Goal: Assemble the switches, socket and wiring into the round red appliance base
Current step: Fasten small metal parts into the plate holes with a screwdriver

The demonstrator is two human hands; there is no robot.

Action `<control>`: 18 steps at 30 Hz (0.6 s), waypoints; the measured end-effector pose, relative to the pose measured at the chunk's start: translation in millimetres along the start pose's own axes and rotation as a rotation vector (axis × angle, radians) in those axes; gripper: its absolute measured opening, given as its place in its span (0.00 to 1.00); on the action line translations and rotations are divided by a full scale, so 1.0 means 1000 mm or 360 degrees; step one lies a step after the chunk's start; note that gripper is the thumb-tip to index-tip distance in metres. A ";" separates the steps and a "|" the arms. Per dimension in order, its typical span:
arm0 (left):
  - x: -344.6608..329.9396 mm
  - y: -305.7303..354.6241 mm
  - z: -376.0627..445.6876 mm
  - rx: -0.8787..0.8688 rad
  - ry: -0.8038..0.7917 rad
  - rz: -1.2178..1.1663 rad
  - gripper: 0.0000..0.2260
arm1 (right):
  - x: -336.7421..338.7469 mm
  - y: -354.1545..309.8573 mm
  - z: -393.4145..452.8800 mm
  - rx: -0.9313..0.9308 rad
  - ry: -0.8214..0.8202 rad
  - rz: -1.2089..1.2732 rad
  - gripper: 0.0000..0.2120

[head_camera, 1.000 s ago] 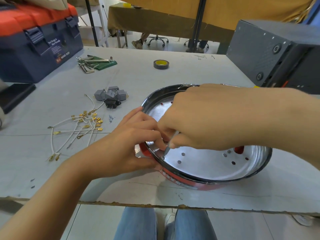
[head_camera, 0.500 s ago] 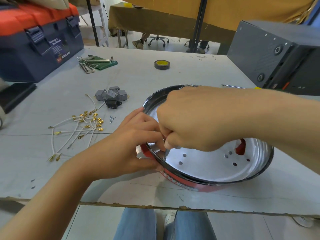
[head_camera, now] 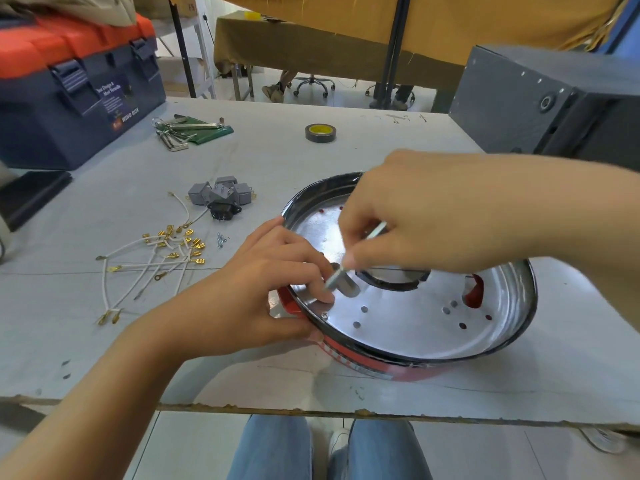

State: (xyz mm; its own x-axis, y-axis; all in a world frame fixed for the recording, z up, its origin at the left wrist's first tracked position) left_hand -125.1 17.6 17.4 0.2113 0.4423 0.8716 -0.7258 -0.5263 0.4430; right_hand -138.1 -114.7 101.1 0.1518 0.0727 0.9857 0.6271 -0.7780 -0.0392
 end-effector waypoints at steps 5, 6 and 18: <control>0.000 -0.001 0.000 0.0033 0.0009 -0.0030 0.12 | -0.001 0.020 -0.021 -0.0066 0.0123 0.0421 0.11; 0.001 -0.001 0.000 0.0042 -0.0001 -0.0049 0.12 | -0.009 0.024 -0.023 -0.0101 0.0147 0.0461 0.11; 0.021 -0.036 -0.019 0.0448 0.0430 -0.0466 0.15 | -0.056 0.043 -0.017 -0.0356 0.0431 0.0785 0.06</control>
State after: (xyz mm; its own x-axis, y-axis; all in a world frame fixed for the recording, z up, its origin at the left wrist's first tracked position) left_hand -106.9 59.4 15.4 0.1754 0.7543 0.6327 -0.4481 -0.5110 0.7335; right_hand -132.4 -162.8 46.6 0.1653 -0.4684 0.8679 0.3520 -0.7941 -0.4956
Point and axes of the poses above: each hand's wrist, its own z-axis towards the middle knuckle, its own x-axis out of the back of the hand, y = z × x, the point moved 4 cm from there along z, towards the middle knuckle, and after that the axes turned 10 degrees about x, right-handed, at the moved point
